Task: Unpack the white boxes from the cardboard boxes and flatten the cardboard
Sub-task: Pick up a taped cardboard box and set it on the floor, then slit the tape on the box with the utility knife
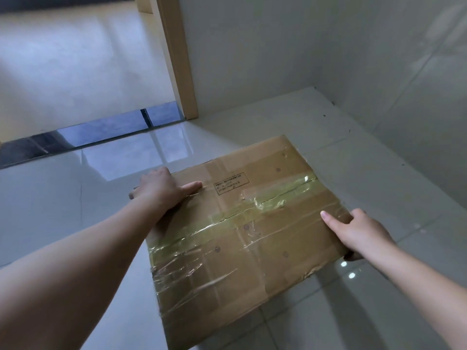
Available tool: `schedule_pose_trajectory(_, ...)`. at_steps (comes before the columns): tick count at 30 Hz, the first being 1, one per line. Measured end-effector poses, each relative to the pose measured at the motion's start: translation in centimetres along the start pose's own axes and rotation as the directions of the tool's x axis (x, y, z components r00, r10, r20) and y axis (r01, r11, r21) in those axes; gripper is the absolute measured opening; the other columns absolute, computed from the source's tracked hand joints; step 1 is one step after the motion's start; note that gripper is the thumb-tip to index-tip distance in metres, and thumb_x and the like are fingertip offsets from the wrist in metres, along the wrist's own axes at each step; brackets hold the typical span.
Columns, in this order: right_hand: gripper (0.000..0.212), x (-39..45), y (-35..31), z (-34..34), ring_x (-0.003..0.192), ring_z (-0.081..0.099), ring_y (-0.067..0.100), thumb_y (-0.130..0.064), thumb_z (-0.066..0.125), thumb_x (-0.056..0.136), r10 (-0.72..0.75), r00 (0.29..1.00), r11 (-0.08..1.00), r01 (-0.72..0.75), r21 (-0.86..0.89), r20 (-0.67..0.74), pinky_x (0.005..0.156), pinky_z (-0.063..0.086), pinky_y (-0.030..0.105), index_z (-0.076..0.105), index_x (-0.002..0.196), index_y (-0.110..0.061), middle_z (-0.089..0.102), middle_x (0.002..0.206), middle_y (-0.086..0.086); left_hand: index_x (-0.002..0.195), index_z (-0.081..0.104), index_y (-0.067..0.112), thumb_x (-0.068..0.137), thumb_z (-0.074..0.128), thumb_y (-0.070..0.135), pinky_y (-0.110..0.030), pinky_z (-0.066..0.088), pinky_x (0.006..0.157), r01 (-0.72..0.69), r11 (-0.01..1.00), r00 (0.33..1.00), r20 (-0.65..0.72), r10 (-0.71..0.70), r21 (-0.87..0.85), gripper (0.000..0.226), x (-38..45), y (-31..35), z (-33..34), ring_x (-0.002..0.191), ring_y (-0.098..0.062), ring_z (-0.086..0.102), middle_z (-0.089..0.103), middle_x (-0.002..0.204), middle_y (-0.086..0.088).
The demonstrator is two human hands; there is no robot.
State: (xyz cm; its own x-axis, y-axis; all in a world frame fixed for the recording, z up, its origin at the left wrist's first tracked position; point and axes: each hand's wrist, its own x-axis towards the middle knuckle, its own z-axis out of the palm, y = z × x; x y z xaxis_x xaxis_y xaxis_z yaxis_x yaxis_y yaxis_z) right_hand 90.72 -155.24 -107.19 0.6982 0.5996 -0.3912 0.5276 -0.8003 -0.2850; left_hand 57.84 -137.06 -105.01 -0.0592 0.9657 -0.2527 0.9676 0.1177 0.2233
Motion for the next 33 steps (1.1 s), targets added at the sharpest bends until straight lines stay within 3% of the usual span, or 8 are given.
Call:
schedule_pose_trajectory(5,0.056,0.5,0.1,-1.1,0.045,0.067,0.025,-0.061,0.057,0.083,-0.057,0.992,0.996,0.048,0.081,0.112,0.051,0.058,0.033,0.052,0.111,-0.012,0.066,0.085,0.006,0.092,0.051,0.014,0.026,0.03,0.103,-0.053,0.047,0.089,-0.019,0.999,0.997,0.081,0.015,0.046,0.113,1.1,0.2,0.1,0.088,-0.029,0.055,0.055,0.083,-0.004)
schedule_pose_trajectory(8,0.058,1.3,0.2,-2.3,0.053,0.07,0.029,-0.062,0.051,0.086,-0.061,0.984,0.995,0.047,0.086,0.166,0.053,0.06,0.041,0.053,0.109,-0.008,0.069,0.071,0.015,0.109,0.051,0.015,0.068,0.039,0.088,-0.064,0.031,0.101,-0.078,0.965,0.997,0.02,0.076,0.252,0.085,-0.3,2.8,-0.7,0.112,-0.031,0.051,0.058,0.11,-0.009)
schedule_pose_trajectory(10,0.057,1.9,0.5,-3.5,0.054,0.07,0.027,-0.064,0.047,0.086,-0.074,0.985,0.996,0.065,0.062,0.154,0.054,0.06,0.039,0.055,0.103,-0.01,0.068,0.067,0.013,0.12,0.051,0.016,0.084,0.041,0.07,-0.052,0.038,0.098,-0.213,0.93,0.972,-0.032,0.233,0.301,0.066,-1.3,6.1,-0.9,0.118,-0.029,0.048,0.056,0.123,-0.009)
schedule_pose_trajectory(17,0.048,8.8,6.9,-8.0,0.061,0.069,0.026,-0.06,0.046,0.088,-0.046,0.999,0.998,0.047,0.039,-0.019,0.065,0.059,0.037,0.057,0.084,-0.013,0.067,0.065,0.006,0.126,0.057,0.024,0.091,0.05,0.044,-0.034,0.042,0.09,-0.67,0.726,0.729,-0.046,0.683,0.158,0.04,-7.2,20.8,2.6,0.115,-0.025,0.053,0.058,0.125,0.001)
schedule_pose_trajectory(21,0.05,14.5,13.8,-8.7,0.077,0.064,0.028,-0.056,0.043,0.092,0.054,0.997,0.998,-0.057,-0.039,-0.057,0.059,0.042,0.025,0.054,0.066,-0.014,0.063,0.07,0.012,0.121,0.059,0.027,0.093,0.048,0.042,-0.032,0.042,0.091,-0.786,0.607,0.612,0.009,0.791,0.114,0.034,-10.5,26.2,6.8,0.115,-0.019,0.054,0.06,0.123,0.006)
schedule_pose_trajectory(24,0.047,18.2,19.2,-8.3,0.108,0.061,0.031,-0.046,0.047,0.092,0.165,0.982,0.986,-0.168,-0.025,-0.088,0.078,0.045,0.029,0.066,0.102,-0.005,0.065,0.113,0.017,0.121,0.059,0.028,0.094,0.045,0.042,-0.03,0.041,0.089,-0.832,0.541,0.551,0.062,0.832,0.121,0.034,-11.9,28.8,9.9,0.115,-0.018,0.053,0.059,0.123,0.008)
schedule_pose_trajectory(30,0.038,23.4,28.9,-5.5,0.109,0.061,0.029,-0.017,0.05,0.074,0.384,0.923,0.92,-0.381,-0.087,0.01,0.08,0.044,0.026,0.066,0.106,-0.002,0.064,0.115,0.014,0.119,0.058,0.028,0.095,0.043,0.041,-0.029,0.044,0.085,-0.831,0.548,0.556,0.103,0.825,0.095,0.032,-13.2,32.7,14.2,0.112,-0.017,0.053,0.059,0.12,0.01)
schedule_pose_trajectory(33,0.04,24.9,31.9,-4.3,0.117,0.054,0.033,-0.013,0.051,0.083,0.505,0.859,0.863,-0.505,0.022,-0.082,0.09,0.046,0.035,0.058,0.121,-0.002,0.057,0.125,0.015,0.116,0.059,0.029,0.094,0.043,0.041,-0.029,0.045,0.082,-0.83,0.549,0.558,0.131,0.819,0.102,0.029,-13.7,33.6,15.7,0.108,-0.016,0.054,0.06,0.115,0.011)
